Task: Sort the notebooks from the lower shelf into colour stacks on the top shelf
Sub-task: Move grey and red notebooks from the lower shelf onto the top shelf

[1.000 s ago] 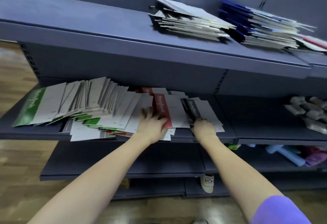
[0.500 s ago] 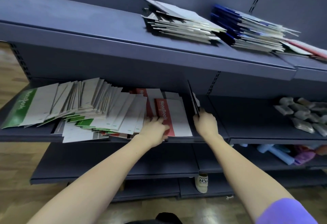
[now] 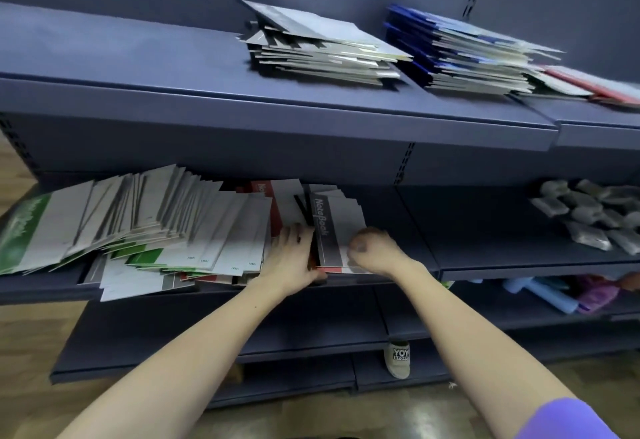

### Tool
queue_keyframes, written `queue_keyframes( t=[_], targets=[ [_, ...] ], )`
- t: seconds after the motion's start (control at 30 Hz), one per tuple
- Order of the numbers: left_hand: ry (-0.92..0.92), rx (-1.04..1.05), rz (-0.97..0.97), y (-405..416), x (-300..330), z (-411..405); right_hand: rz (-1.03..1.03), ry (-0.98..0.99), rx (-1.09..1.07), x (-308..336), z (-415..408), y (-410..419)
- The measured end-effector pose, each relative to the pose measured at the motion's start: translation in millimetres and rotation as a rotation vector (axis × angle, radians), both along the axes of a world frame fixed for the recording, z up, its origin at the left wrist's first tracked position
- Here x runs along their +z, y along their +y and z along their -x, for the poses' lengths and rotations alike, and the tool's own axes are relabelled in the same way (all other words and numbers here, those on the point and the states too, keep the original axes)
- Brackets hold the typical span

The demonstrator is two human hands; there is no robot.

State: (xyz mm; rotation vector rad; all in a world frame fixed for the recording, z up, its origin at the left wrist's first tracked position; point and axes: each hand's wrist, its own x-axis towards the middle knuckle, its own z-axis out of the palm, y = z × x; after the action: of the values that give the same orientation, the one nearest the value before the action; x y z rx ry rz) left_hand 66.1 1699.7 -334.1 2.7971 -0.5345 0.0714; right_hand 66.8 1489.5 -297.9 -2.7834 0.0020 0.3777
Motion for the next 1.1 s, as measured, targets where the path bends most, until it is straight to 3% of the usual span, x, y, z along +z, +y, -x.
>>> queue_keyframes(
  t=[0.07, 0.17, 0.43, 0.57, 0.7, 0.83, 0.93, 1.03, 1.1],
  targets=[
    [-0.019, 0.024, -0.109, -3.2, -1.2, -3.4, -0.015, -0.037, -0.036, 0.7, 0.9, -2.4],
    [0.010, 0.091, -0.157, -8.5, -3.9, -8.1, 0.037, 0.002, 0.121, 4.4, 6.0, 2.1],
    [0.120, -0.063, -0.048, -24.1, 18.8, -26.3, 0.166, -0.086, 0.050, -17.9, -3.9, -31.7],
    [0.080, 0.074, -0.148, -30.0, 0.7, -27.4, 0.208, -0.133, -0.007, -27.5, -2.5, -44.9],
    [0.003, 0.001, -0.340, -50.1, 9.5, -14.2, 0.400, -0.345, -0.024, -48.8, 8.7, -45.9],
    [-0.077, -0.030, -0.520, -63.2, 20.4, -10.7, 0.471, -0.342, -0.004, -50.3, 12.6, -46.1],
    [-0.066, 0.090, -0.423, -63.1, 26.5, -13.4, 0.473, -0.332, 0.016, -42.6, 7.0, -53.7],
    [-0.062, 0.266, -0.150, -65.5, 35.8, -19.4, 0.521, -0.311, 0.029, -29.2, 10.6, -65.6],
    [-0.085, 0.259, -0.145, -75.0, 46.0, -17.5, 0.474, -0.329, 0.049, -32.7, 13.6, -72.5]
  ],
)
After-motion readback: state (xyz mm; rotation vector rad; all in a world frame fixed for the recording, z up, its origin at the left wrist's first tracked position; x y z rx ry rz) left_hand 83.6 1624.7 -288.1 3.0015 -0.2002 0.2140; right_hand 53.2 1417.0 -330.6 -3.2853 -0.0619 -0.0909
